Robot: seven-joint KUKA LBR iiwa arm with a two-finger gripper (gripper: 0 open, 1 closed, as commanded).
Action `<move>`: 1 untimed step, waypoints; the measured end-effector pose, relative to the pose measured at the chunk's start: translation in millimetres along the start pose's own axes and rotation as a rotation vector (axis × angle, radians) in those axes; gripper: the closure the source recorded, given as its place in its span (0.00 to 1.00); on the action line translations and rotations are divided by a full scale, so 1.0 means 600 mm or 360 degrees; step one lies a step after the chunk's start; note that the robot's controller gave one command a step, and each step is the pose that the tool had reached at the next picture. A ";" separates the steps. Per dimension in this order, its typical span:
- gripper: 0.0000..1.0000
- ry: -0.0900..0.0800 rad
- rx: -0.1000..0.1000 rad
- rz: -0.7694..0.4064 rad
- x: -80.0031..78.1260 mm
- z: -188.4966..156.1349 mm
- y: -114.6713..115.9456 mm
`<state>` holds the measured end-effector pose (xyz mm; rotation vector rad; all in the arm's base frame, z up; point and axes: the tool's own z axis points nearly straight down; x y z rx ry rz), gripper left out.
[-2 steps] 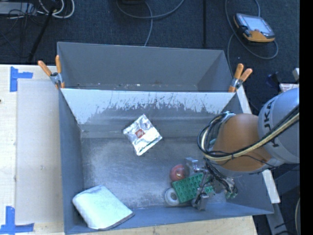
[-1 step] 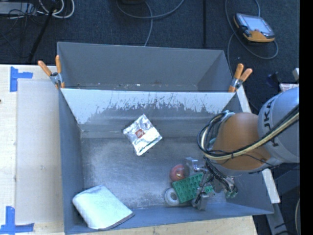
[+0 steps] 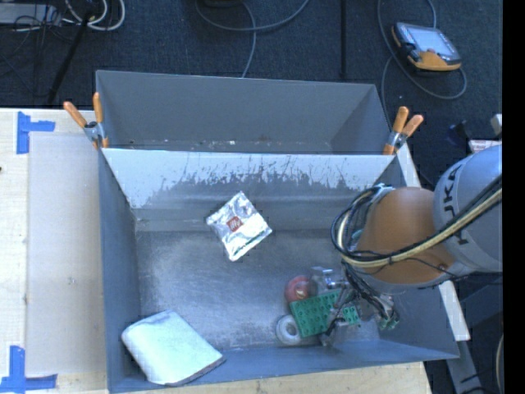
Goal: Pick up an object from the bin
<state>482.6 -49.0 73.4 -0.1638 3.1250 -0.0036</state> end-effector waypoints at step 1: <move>1.00 0.0008 -0.0002 -0.0004 -0.005 -0.180 0.000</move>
Offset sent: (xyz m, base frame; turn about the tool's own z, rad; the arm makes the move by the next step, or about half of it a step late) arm -0.0001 0.0001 0.1045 0.0000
